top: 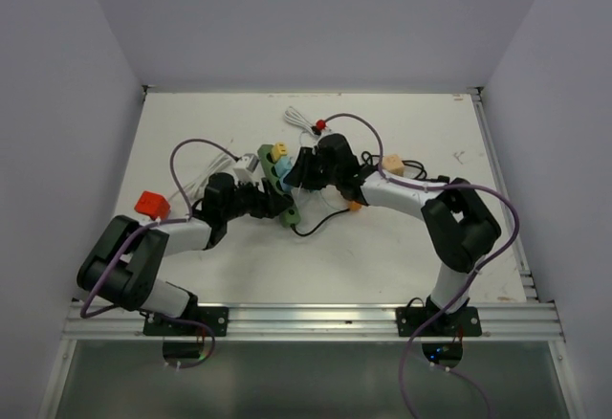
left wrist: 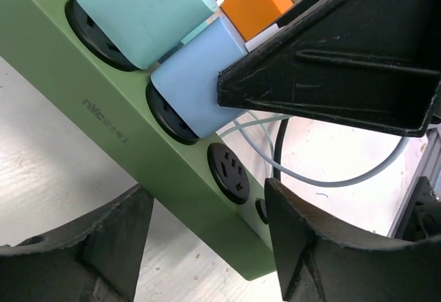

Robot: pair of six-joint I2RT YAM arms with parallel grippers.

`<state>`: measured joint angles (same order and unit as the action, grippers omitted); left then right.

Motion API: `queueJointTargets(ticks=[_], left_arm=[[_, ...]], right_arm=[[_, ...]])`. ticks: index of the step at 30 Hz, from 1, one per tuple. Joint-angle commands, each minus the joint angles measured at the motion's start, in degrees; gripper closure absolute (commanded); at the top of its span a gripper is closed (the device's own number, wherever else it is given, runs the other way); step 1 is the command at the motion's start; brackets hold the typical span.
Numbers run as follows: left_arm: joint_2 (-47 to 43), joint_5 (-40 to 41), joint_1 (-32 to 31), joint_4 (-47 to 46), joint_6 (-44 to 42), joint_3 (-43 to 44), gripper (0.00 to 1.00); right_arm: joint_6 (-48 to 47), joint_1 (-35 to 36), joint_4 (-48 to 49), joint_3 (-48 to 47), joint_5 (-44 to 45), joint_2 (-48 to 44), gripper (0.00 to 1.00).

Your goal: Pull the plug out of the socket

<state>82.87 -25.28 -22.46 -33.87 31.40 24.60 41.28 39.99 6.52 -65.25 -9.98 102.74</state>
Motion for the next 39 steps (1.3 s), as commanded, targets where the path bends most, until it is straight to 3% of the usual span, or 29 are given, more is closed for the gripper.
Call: queueJointTargets(ticks=[1,7,10,21,24,25,27,28,32,36,39], left_arm=[[1.9,-5.3,-0.4,-6.9,2.2,0.9,0.30],[4.1,-6.7,0.0,-7.8,3.8,1.2,0.20],[4.2,-6.8,0.4,-8.2,4.3,1.1,0.21],[0.8,-2.1,1.3,-4.0,0.6,0.7,0.47],[1.0,-0.7,1.3,-1.7,-0.9,1.6,0.65],[0.9,-0.4,1.3,-1.4,-1.2,1.6,0.78],[0.7,0.3,0.9,-0.1,-2.3,2.3,0.88],[0.8,2.1,0.7,1.2,-3.1,2.7,0.98],[1.1,7.5,-1.1,6.6,-5.4,5.2,1.00],[1.4,9.3,-1.9,8.0,-5.5,5.9,1.00],[1.2,12.4,-2.6,9.8,-6.1,6.3,1.00]], right_arm=[[6.4,0.5,14.3,-0.1,-2.2,-4.8,0.98],[7.9,1.2,18.8,0.6,-2.2,-5.2,0.99],[7.8,1.8,19.8,1.2,-2.1,-5.2,0.99],[7.1,2.2,22.0,5.8,-0.9,-6.6,0.98],[6.3,2.3,20.9,5.4,-1.4,-6.9,0.97],[6.0,2.5,20.6,5.3,-1.4,-7.0,0.96],[5.0,2.6,19.1,5.1,-0.9,-7.1,0.88],[4.7,2.7,18.6,5.0,-0.2,-7.1,0.87],[2.0,3.6,13.8,3.4,2.0,-6.9,0.65],[0.5,4.5,13.0,2.9,3.6,-6.7,0.62],[-0.7,5.7,10.7,1.8,6.9,-6.5,0.75]])
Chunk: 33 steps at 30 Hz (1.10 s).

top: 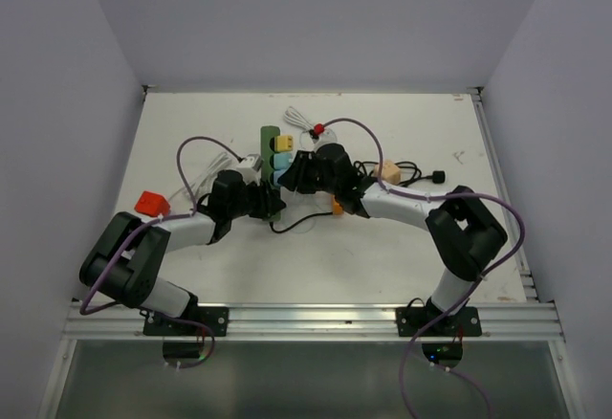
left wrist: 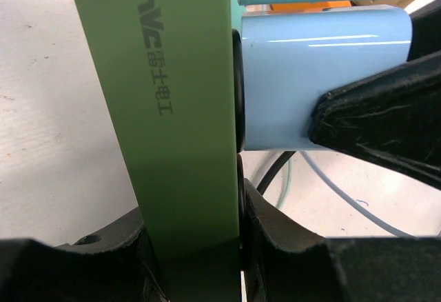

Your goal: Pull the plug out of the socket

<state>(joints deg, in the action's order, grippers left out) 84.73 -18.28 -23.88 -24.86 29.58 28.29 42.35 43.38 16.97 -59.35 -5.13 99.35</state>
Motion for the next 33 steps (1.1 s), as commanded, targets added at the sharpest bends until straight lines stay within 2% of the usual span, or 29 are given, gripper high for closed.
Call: queueJointTargets(ticks=[1,2,5,8,10,11,13,15,18,20,23,26,28,29,32,33], left_arm=[[-0.7,6.8,-1.3,1.0,-4.1,2.6,1.00],[-0.6,7.6,-1.3,1.5,-4.4,2.7,1.00],[0.2,11.0,-1.5,5.8,-4.9,4.6,1.00],[0.4,15.5,-2.3,8.9,-5.4,5.7,1.00],[0.0,15.6,-2.4,8.8,-5.2,5.5,1.00],[-0.3,14.3,-2.4,8.3,-4.7,5.4,1.00],[-0.7,6.0,-1.8,3.5,-3.7,3.7,1.00],[-0.7,-3.9,-0.8,-3.8,-1.0,1.4,1.00],[-0.5,-12.3,1.1,-11.7,2.8,-0.9,1.00],[0.3,-16.1,2.6,-18.1,6.2,-2.5,1.00],[1.2,-19.7,3.4,-20.6,7.4,-2.6,1.00],[1.1,-18.2,3.4,-19.1,5.8,-2.4,1.00],[0.2,-14.1,3.4,-14.6,4.0,-1.5,1.00],[-0.1,-11.9,3.2,-12.5,2.0,-1.1,1.00],[-0.4,-1.4,2.3,-0.2,-1.5,2.4,1.00],[-0.4,2.5,1.9,1.0,-2.0,2.7,1.00]], right_arm=[[-2.4,3.2,-0.5,-4.7,3.0,-3.0,0.79],[-3.1,3.7,-2.3,-5.7,4.1,-3.0,0.86],[-5.7,5.7,-6.3,-8.2,9.6,-2.8,0.94],[-6.3,7.0,-10.7,-10.2,12.3,-2.5,0.98],[-6.2,7.0,-11.2,-9.5,13.5,-2.9,0.98],[-6.3,7.0,-10.0,-8.8,13.6,-3.3,0.98],[-6.0,6.3,-8.5,-6.2,11.8,-4.5,0.98],[-5.4,4.4,-3.7,-3.9,7.7,-5.5,0.99],[-1.2,0.1,4.9,1.7,-0.3,-7.6,1.00],[2.4,-2.1,10.3,4.9,-6.4,-7.9,1.00],[4.8,-4.7,15.1,7.2,-9.7,-7.7,1.00],[3.7,-4.7,12.0,5.3,-11.0,-6.7,1.00],[1.7,-3.5,8.4,2.6,-7.1,-6.9,1.00],[0.4,-2.8,2.2,1.1,-4.9,-7.0,1.00],[-4.1,0.5,-7.9,-4.8,3.1,-6.6,0.99],[-5.2,1.9,-9.2,-5.9,4.4,-6.5,0.98]])
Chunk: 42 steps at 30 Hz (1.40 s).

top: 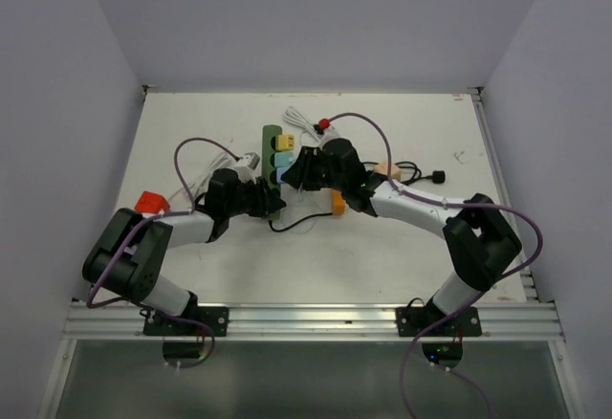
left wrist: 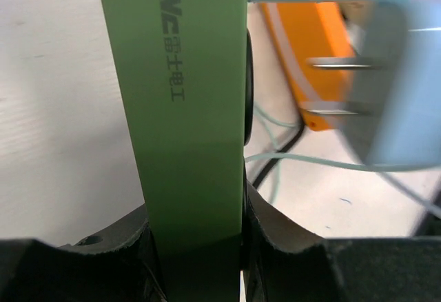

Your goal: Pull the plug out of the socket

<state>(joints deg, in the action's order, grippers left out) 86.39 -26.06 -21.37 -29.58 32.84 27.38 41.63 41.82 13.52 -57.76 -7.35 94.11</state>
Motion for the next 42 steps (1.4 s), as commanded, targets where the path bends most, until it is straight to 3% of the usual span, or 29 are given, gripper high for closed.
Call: queueJointTargets(ticks=[1,4,15,19,24,30,33,42], left_arm=[[-1.3,12.4,-0.8,7.4,-5.5,4.3,1.00],[-0.3,18.1,-1.1,13.0,-5.9,6.3,1.00],[-4.4,14.1,-1.1,7.1,-5.7,2.9,1.00],[-5.6,12.7,-1.1,5.4,-5.9,2.2,1.00],[-5.3,11.4,-1.1,4.7,-6.6,2.1,1.00],[-5.0,11.2,-1.2,4.9,-6.9,2.3,1.00],[-5.0,11.2,-1.4,4.9,-7.3,2.3,1.00],[-4.8,12.0,-1.9,5.8,-7.8,2.9,1.00]], right_arm=[[-4.6,4.0,-7.2,-9.3,8.7,-0.7,0.98],[-4.9,5.0,-10.0,-10.6,10.4,-0.1,0.97],[-4.4,-0.2,-8.5,-2.1,9.6,-3.6,0.90],[-5.2,-1.6,-9.5,-0.9,9.6,-1.6,0.79],[-4.0,-3.0,-5.9,1.4,8.6,2.3,0.78],[-3.7,-3.6,-4.8,1.0,5.2,5.3,0.60],[-3.5,-3.9,-4.8,1.0,4.3,5.8,0.45],[-5.1,-4.0,-5.2,2.6,4.1,0.7,0.37]])
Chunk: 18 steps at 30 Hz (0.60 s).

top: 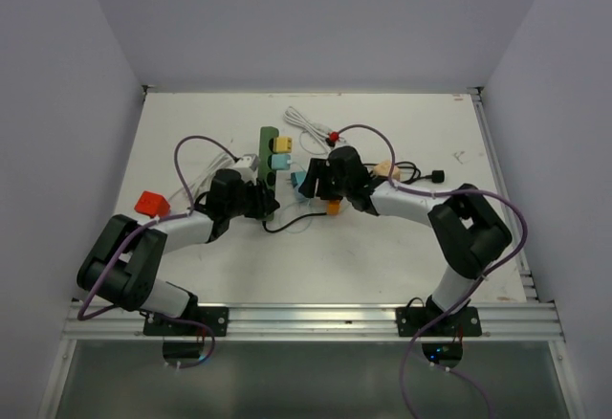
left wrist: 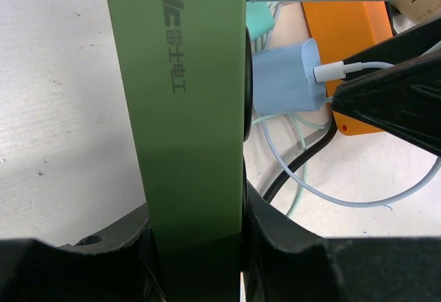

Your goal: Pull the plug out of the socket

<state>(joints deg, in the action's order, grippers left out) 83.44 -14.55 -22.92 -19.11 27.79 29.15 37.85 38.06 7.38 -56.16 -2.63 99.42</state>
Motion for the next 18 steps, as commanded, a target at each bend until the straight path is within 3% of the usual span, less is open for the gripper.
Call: queueJointTargets(ticks=[1,11,18], left_arm=[[-1.7,0.6,-0.4,-4.6,-2.7,1.2,1.00],[-1.3,0.6,-1.2,-5.1,-3.2,1.4,1.00],[-2.3,0.8,-2.4,-5.0,-3.5,1.3,1.00]], right_arm=[[-2.0,-0.3,0.6,1.4,-0.6,-5.8,0.36],[-6.6,-0.3,1.2,2.8,-6.4,-16.1,0.16],[-4.4,-0.3,-0.3,-8.4,-7.7,-6.1,0.19]])
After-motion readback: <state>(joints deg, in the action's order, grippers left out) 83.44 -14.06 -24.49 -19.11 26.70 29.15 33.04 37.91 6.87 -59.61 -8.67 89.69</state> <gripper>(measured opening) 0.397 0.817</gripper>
